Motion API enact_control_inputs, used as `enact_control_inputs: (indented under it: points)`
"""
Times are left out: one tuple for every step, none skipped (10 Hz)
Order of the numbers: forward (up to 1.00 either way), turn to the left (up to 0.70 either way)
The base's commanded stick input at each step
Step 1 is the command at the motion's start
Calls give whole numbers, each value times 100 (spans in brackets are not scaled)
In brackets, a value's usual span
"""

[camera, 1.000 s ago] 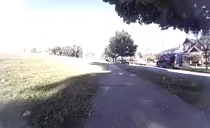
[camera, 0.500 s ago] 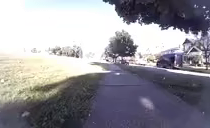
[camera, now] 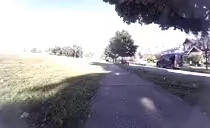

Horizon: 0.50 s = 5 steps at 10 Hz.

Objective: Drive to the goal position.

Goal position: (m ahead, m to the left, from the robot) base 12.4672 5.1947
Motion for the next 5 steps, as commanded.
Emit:
enact_control_inputs:
  points:
    - [8,0]
    - [8,0]
    - [8,0]
    - [7,0]
    - [8,0]
